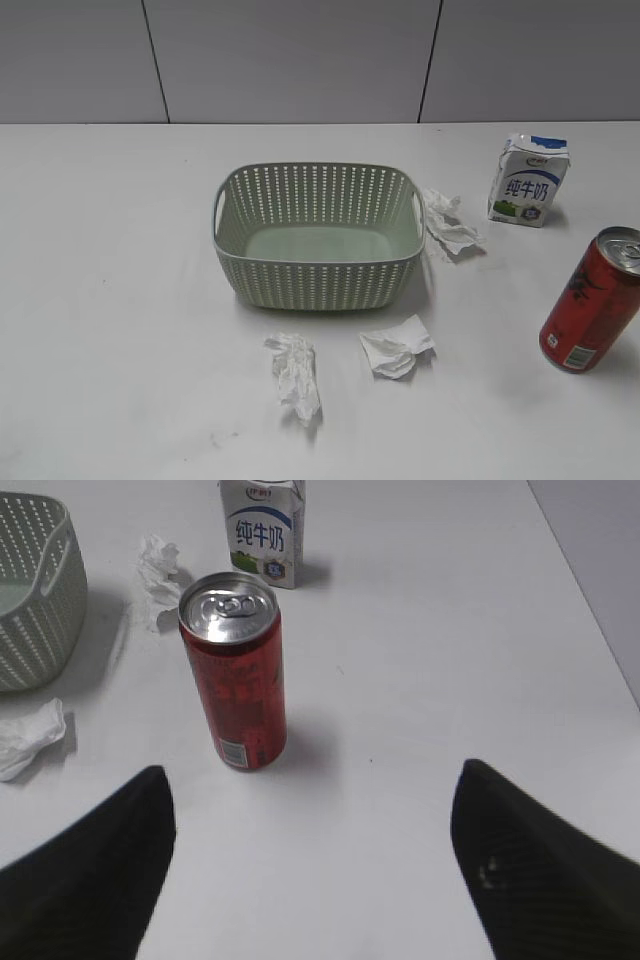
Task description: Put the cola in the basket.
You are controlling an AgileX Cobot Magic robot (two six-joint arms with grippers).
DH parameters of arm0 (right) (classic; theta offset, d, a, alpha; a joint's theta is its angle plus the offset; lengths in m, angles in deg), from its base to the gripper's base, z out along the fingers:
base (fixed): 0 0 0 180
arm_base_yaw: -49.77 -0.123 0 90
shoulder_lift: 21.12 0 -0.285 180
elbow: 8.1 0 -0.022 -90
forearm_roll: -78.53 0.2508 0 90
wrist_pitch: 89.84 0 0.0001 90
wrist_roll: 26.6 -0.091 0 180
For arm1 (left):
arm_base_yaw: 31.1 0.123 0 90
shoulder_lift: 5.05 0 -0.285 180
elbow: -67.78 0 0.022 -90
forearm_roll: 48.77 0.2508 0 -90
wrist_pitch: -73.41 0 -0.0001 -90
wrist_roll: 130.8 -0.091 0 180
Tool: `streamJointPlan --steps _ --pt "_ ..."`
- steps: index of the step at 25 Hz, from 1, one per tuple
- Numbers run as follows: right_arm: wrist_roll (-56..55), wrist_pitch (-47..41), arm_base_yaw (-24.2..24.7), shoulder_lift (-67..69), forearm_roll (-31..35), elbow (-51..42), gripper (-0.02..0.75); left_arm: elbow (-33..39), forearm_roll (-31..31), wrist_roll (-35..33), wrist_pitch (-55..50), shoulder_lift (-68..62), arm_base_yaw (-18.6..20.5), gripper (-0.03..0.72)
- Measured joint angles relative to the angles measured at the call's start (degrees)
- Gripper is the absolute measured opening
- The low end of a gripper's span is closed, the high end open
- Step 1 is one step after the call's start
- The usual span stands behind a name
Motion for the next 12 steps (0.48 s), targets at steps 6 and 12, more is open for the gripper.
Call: streamJointPlan --steps 6,12 --pt "0.0 4.3 0.0 8.7 0.6 2.8 0.661 0.0 0.0 0.0 0.0 0.0 0.0 0.217" --pt "-0.3 4.4 0.0 21.6 3.8 7.6 0.655 0.0 0.0 0.0 0.0 0.0 0.0 0.217"
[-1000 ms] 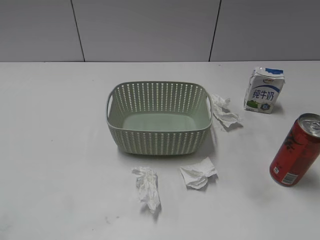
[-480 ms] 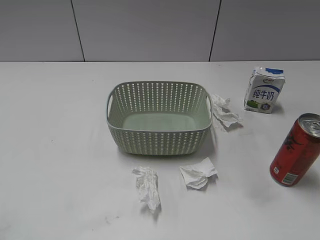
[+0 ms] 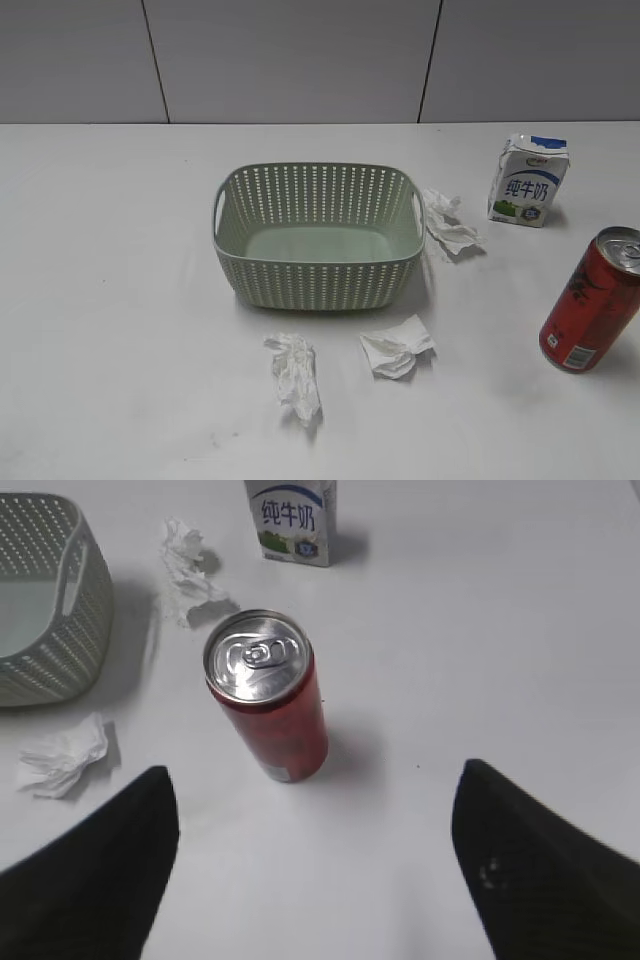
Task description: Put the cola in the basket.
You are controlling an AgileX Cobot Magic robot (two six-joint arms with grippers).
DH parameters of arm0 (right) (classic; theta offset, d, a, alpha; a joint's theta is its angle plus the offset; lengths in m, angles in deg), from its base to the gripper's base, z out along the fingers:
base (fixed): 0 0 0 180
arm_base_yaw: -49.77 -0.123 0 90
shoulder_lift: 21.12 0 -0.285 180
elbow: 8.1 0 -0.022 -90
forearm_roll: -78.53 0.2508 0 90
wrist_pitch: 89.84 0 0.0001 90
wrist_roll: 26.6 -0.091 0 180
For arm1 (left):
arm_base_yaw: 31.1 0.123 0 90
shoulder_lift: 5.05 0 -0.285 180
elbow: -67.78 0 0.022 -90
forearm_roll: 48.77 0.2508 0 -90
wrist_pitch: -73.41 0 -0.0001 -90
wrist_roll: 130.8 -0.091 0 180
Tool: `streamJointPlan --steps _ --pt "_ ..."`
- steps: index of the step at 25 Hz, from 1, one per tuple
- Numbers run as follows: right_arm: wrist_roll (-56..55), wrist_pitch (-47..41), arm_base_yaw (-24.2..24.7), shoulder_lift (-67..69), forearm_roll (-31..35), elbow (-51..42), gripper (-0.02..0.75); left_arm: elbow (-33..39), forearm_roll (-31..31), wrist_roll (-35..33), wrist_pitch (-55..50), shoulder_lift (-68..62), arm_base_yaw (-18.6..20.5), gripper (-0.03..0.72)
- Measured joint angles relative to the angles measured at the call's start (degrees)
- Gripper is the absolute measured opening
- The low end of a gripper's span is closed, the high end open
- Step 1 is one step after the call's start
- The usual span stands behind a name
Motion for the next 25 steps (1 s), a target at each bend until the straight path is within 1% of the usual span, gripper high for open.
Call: streamJointPlan --steps 7,14,17,20,22,25 --pt "-0.1 -0.7 0.0 17.8 3.3 6.8 0.599 0.0 0.0 0.0 0.0 0.0 0.0 0.217" --pt "3.5 -5.6 0.0 34.5 8.4 13.7 0.593 0.0 0.0 0.0 0.0 0.0 0.0 0.217" --pt "4.0 -7.5 -0.9 40.7 9.2 17.1 0.593 0.0 0.0 0.0 0.0 0.0 0.0 0.217" --pt "4.0 -9.3 -4.2 45.7 8.2 20.7 0.592 0.0 0.0 0.0 0.0 0.0 0.0 0.217" --pt "3.3 -10.4 -7.2 48.5 5.3 23.3 0.592 0.0 0.0 0.0 0.0 0.0 0.0 0.217" --pt "-0.2 -11.0 -10.1 51.0 -0.6 25.8 0.590 0.0 0.0 0.0 0.0 0.0 0.0 0.217"
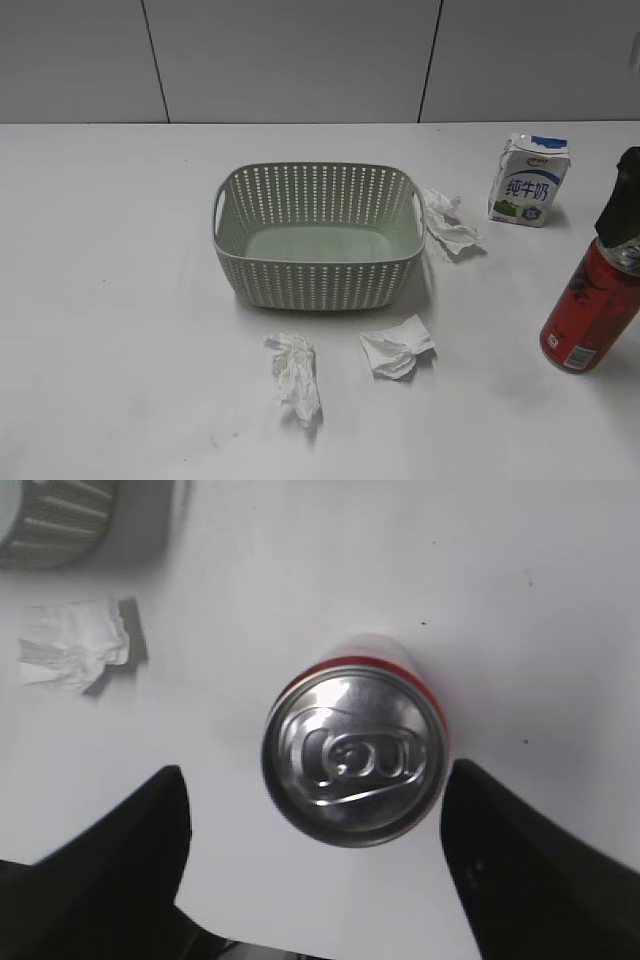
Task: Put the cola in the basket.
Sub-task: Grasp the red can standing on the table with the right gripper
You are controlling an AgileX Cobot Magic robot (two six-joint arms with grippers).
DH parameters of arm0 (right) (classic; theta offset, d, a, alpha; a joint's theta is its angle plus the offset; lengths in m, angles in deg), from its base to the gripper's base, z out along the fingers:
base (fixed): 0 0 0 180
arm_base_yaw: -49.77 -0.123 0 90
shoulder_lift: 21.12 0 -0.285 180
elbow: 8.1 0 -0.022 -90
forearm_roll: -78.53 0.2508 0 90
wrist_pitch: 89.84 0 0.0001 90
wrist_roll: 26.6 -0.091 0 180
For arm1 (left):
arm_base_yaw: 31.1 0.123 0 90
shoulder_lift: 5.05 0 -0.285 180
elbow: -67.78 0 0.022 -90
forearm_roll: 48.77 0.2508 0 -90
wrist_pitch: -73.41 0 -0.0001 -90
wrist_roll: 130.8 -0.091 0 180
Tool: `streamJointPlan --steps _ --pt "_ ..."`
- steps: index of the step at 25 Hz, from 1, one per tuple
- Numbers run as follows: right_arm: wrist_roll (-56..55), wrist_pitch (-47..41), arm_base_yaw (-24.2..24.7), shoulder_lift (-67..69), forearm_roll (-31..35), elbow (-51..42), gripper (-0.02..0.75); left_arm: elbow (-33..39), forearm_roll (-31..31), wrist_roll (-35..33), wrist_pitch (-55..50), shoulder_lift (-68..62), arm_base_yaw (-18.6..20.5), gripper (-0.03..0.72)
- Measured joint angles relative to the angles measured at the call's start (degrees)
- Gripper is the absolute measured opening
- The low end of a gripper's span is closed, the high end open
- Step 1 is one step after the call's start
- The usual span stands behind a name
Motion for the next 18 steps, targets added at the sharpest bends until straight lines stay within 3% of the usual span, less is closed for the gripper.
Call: streamJointPlan --steps 4,18 --pt "-2.1 -0.5 -0.7 1.2 -3.0 0.7 0.590 0.0 0.0 0.0 0.0 0.0 0.0 0.217" --pt "-5.0 -0.8 -0.7 13.0 -3.4 0.8 0.590 0.0 0.0 0.0 0.0 0.0 0.0 0.217"
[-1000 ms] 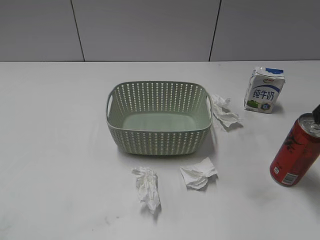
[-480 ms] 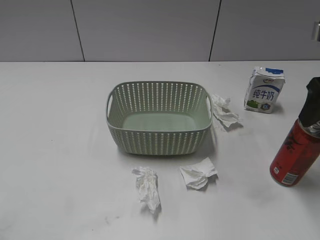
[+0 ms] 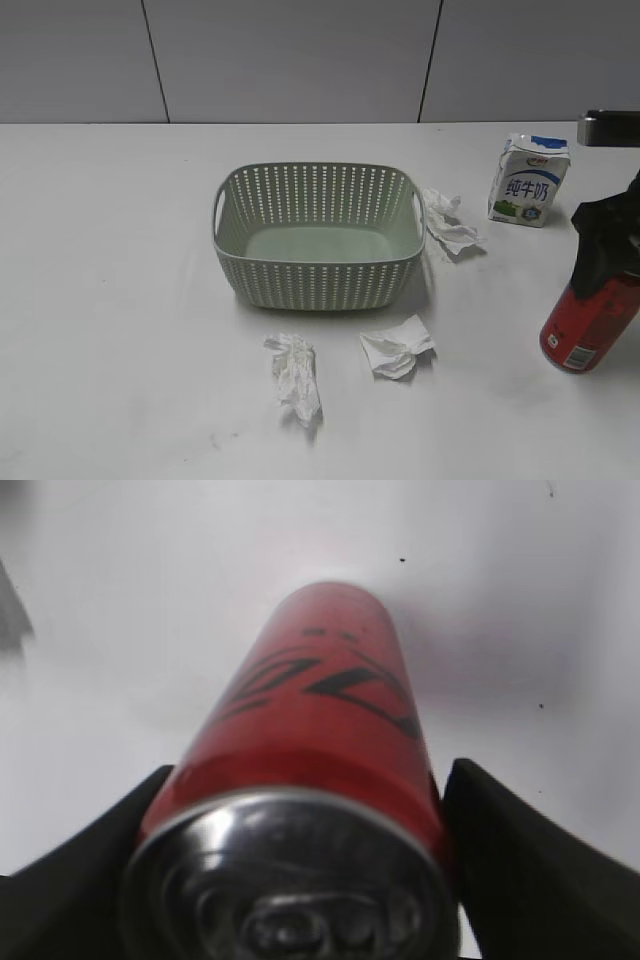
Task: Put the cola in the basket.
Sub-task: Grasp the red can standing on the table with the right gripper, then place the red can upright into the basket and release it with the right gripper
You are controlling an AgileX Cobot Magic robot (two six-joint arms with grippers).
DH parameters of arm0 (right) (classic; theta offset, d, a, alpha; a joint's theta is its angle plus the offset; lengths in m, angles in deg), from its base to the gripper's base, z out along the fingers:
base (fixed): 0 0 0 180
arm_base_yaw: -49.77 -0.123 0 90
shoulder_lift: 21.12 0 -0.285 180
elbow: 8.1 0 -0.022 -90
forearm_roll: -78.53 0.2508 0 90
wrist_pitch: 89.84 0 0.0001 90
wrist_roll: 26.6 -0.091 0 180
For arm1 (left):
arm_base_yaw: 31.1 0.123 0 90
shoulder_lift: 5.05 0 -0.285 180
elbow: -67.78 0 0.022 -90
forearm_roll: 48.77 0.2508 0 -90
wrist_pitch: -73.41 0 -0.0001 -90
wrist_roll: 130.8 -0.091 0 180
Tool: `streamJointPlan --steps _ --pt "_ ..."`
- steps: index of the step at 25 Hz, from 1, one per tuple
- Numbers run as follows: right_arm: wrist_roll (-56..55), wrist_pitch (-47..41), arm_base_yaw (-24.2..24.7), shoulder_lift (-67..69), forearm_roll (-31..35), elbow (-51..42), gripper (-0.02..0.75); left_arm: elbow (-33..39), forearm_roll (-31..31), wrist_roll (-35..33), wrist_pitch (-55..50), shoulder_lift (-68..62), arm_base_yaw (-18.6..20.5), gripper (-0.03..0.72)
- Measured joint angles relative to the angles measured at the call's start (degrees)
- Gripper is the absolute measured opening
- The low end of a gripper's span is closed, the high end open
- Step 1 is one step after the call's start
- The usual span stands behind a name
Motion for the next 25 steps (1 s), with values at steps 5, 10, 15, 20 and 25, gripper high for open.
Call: streamJointPlan --steps 5,10,15,20,25 --pt "0.0 -0.1 0.0 2.0 0.2 0.0 0.581 0.0 0.0 0.0 0.0 0.0 0.0 0.217" --pt "0.0 -0.1 0.0 2.0 0.0 0.0 0.522 0.0 0.0 0.0 0.0 0.0 0.0 0.217" --pt "0.0 -0.1 0.0 2.0 0.0 0.1 0.522 0.0 0.0 0.0 0.0 0.0 0.0 0.217" --pt "0.9 -1.7 0.0 2.3 -0.4 2.2 0.522 0.0 0.0 0.0 0.0 0.0 0.0 0.217" --pt "1.2 -7.5 -0.8 2.3 -2.2 9.3 0.522 0.0 0.0 0.0 0.0 0.0 0.0 0.217"
